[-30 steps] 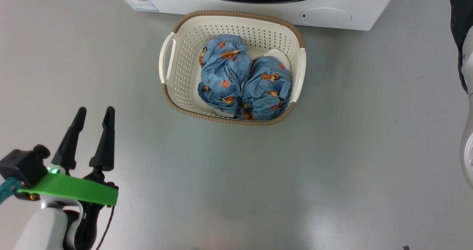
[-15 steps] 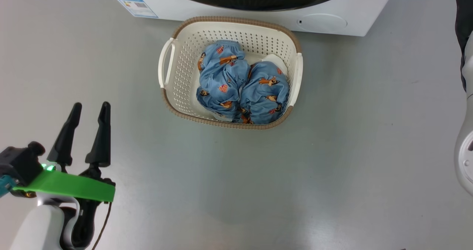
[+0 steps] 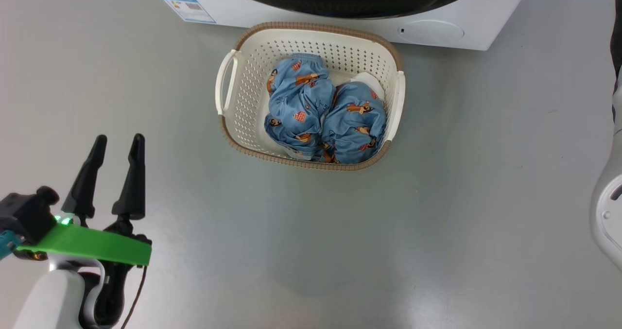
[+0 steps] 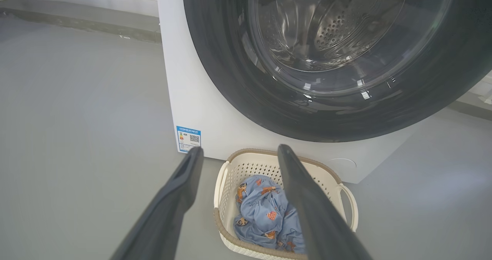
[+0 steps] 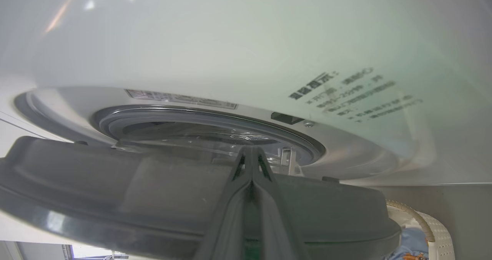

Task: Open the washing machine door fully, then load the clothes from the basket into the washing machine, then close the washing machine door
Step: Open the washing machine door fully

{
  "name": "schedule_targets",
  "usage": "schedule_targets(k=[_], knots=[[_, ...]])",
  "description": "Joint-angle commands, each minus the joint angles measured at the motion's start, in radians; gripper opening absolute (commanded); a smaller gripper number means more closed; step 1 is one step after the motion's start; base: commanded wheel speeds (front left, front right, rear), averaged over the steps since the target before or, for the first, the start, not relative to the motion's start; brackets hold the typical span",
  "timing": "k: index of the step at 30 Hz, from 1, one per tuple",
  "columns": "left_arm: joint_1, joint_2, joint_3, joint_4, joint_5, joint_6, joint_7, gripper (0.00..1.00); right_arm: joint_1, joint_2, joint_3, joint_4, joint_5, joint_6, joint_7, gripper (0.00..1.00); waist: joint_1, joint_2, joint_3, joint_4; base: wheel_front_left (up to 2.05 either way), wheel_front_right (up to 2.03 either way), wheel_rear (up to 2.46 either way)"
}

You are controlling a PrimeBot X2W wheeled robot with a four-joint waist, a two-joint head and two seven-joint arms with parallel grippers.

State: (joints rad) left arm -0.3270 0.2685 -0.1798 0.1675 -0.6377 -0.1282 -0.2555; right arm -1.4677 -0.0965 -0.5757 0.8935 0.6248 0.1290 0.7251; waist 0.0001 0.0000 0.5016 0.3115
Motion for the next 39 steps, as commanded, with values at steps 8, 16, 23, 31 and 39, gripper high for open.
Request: schedule_targets(k=[8,16,23,31,39], knots=[[-0.012,0.044,0.032,-0.024,0.006,-0.003,-0.006,1.00,0.021,0.046,0.042,-0.037,0.061,0.002,0.095,0.00,0.0000,0.0000,-0.015,0.003,0.00,0.00,0.00],[-0.010,0.044,0.033,-0.033,0.011,-0.003,-0.006,1.00,0.041,0.046,0.100,-0.041,0.127,0.002,0.149,0.00,0.0000,0.0000,-0.022,-0.006,0.00,0.00,0.00],[-0.002,0.047,0.041,-0.034,0.015,-0.003,-0.006,1.00,0.092,0.046,0.152,-0.044,0.180,0.002,0.238,0.00,0.0000,0.0000,-0.043,-0.013,0.00,0.00,0.00],[0.005,0.048,0.043,-0.039,0.023,-0.003,-0.006,1.00,0.157,0.046,0.258,-0.076,0.289,0.002,0.309,0.00,0.0000,0.0000,-0.063,-0.016,0.00,0.00,0.00],[0.019,0.048,0.043,-0.042,0.034,-0.003,-0.006,1.00,0.254,0.046,0.407,-0.125,0.443,0.002,0.377,0.00,0.0000,0.0000,-0.104,-0.020,0.00,0.00,0.00]])
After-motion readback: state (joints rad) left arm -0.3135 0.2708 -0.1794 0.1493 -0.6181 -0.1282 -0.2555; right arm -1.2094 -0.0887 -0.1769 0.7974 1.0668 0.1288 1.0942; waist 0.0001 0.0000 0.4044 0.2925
